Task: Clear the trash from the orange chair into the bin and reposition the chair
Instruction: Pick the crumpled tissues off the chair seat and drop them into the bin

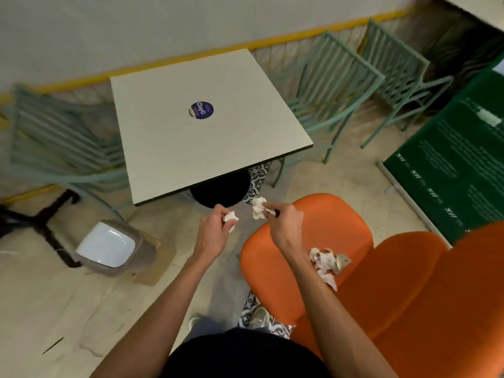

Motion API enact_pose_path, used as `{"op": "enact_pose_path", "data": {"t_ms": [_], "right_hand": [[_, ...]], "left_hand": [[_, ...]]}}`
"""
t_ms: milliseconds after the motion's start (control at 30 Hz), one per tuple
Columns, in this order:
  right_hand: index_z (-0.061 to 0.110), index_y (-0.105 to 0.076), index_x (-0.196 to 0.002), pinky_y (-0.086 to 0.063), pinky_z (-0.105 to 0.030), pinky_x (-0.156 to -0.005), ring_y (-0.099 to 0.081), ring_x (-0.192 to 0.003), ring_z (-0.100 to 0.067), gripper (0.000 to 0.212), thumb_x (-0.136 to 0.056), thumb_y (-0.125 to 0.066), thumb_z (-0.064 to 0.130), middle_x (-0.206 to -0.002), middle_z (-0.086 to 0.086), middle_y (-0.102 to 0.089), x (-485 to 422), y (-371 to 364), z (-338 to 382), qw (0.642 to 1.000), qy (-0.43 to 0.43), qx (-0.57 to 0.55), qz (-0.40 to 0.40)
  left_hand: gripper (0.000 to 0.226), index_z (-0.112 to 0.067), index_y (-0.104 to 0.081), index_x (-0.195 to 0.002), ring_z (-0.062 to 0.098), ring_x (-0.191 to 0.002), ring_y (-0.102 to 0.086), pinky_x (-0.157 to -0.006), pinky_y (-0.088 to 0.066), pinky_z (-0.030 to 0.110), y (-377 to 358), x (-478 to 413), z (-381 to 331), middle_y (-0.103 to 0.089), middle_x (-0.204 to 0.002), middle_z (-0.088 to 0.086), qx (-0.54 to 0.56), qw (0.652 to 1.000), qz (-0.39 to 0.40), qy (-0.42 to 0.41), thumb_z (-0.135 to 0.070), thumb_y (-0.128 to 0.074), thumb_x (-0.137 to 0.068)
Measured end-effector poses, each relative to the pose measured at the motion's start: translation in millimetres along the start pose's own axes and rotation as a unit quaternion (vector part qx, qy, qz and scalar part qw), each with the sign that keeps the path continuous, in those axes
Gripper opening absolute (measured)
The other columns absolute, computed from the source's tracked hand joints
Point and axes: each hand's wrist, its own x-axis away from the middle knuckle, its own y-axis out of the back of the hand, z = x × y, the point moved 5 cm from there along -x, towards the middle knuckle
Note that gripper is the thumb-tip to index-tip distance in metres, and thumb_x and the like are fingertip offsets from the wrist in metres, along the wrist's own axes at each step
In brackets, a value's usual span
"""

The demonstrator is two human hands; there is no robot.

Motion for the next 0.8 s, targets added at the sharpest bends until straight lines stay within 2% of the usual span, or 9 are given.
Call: {"op": "enact_pose_path", "data": {"t_ms": [67, 200, 300, 433, 467, 567, 600, 700, 800], "right_hand": [[0.017, -0.083, -0.115, -0.034, 0.008, -0.078, -0.075, -0.104, -0.015, 0.025, -0.094, -0.075, 0.008, -0.111, -0.005, -0.081, 6, -21, 21, 1.000, 0.021, 0.008, 0.018], [0.018, -0.083, -0.115, -0.035, 0.008, -0.081, -0.074, -0.102, -0.011, 0.026, -0.092, -0.075, 0.007, -0.111, -0.001, -0.081, 23, -75, 64, 0.996, 0.056, 0.021, 0.066], [0.018, -0.084, -0.112, -0.034, 0.008, -0.080, -0.075, -0.100, -0.012, 0.025, -0.091, -0.078, 0.008, -0.108, 0.000, -0.082, 38, -119, 91, 0.992, 0.077, 0.033, 0.090], [0.020, -0.085, -0.110, -0.037, 0.007, -0.080, -0.074, -0.098, -0.009, 0.023, -0.090, -0.079, 0.008, -0.106, 0.002, -0.082, 59, -176, 119, 0.988, 0.091, 0.043, 0.119], [0.021, -0.085, -0.109, -0.042, 0.003, -0.084, -0.074, -0.098, -0.008, 0.023, -0.091, -0.078, 0.008, -0.106, 0.003, -0.082, 66, -190, 127, 0.987, 0.093, 0.042, 0.128], [0.023, -0.085, -0.108, -0.055, -0.023, -0.097, -0.074, -0.099, -0.010, 0.022, -0.093, -0.076, 0.011, -0.105, 0.004, -0.082, 80, -223, 141, 0.984, 0.097, 0.035, 0.145], [0.022, -0.084, -0.108, -0.056, -0.023, -0.095, -0.074, -0.097, -0.010, 0.022, -0.093, -0.076, 0.009, -0.106, 0.002, -0.082, 85, -236, 147, 0.982, 0.101, 0.036, 0.157], [0.017, -0.084, -0.111, -0.041, 0.003, -0.077, -0.069, -0.090, -0.004, 0.026, -0.093, -0.073, 0.003, -0.107, -0.001, -0.081, 92, -268, 161, 0.972, 0.113, 0.057, 0.199], [0.018, -0.084, -0.112, -0.035, 0.008, -0.071, -0.066, -0.090, -0.002, 0.029, -0.092, -0.071, 0.000, -0.108, 0.001, -0.081, 91, -300, 178, 0.962, 0.129, 0.077, 0.229]], "left_hand": [[0.016, -0.023, -0.067, -0.102, 0.014, -0.083, -0.073, -0.075, -0.058, 0.038, 23, 7, 16, -0.077, -0.091, -0.005, 0.012, 0.999, -0.036, 0.010, -0.028, -0.078, -0.092], [0.014, -0.019, -0.071, -0.098, 0.008, -0.075, -0.067, -0.067, -0.047, 0.019, 77, 32, 55, -0.072, -0.083, -0.010, 0.023, 0.994, -0.098, 0.031, -0.023, -0.081, -0.089], [0.011, -0.020, -0.072, -0.098, 0.010, -0.078, -0.068, -0.071, -0.054, 0.031, 115, 52, 92, -0.073, -0.085, -0.010, 0.045, 0.991, -0.115, 0.059, -0.022, -0.080, -0.090], [0.013, -0.015, -0.076, -0.100, 0.017, -0.078, -0.070, -0.074, -0.054, 0.033, 159, 82, 144, -0.075, -0.083, -0.001, 0.037, 0.983, -0.154, 0.093, -0.020, -0.081, -0.089], [0.014, -0.014, -0.076, -0.102, 0.019, -0.078, -0.070, -0.076, -0.055, 0.036, 169, 89, 159, -0.075, -0.084, 0.000, 0.034, 0.981, -0.163, 0.097, -0.020, -0.080, -0.090], [0.014, -0.009, -0.076, -0.105, 0.020, -0.079, -0.068, -0.078, -0.054, 0.036, 192, 104, 197, -0.077, -0.089, 0.004, 0.014, 0.975, -0.181, 0.125, -0.017, -0.076, -0.093], [0.015, -0.009, -0.076, -0.108, 0.018, -0.082, -0.068, -0.079, -0.052, 0.032, 200, 110, 210, -0.078, -0.093, 0.005, 0.009, 0.972, -0.190, 0.137, -0.015, -0.075, -0.094], [0.022, -0.010, -0.076, -0.118, 0.021, -0.094, -0.072, -0.087, -0.053, 0.029, 217, 126, 238, -0.079, -0.105, 0.005, 0.017, 0.962, -0.220, 0.163, -0.012, -0.071, -0.097], [0.025, -0.007, -0.075, -0.121, 0.023, -0.101, -0.073, -0.092, -0.049, 0.023, 232, 130, 267, -0.077, -0.114, 0.008, 0.029, 0.948, -0.247, 0.196, -0.008, -0.071, -0.097]]}}
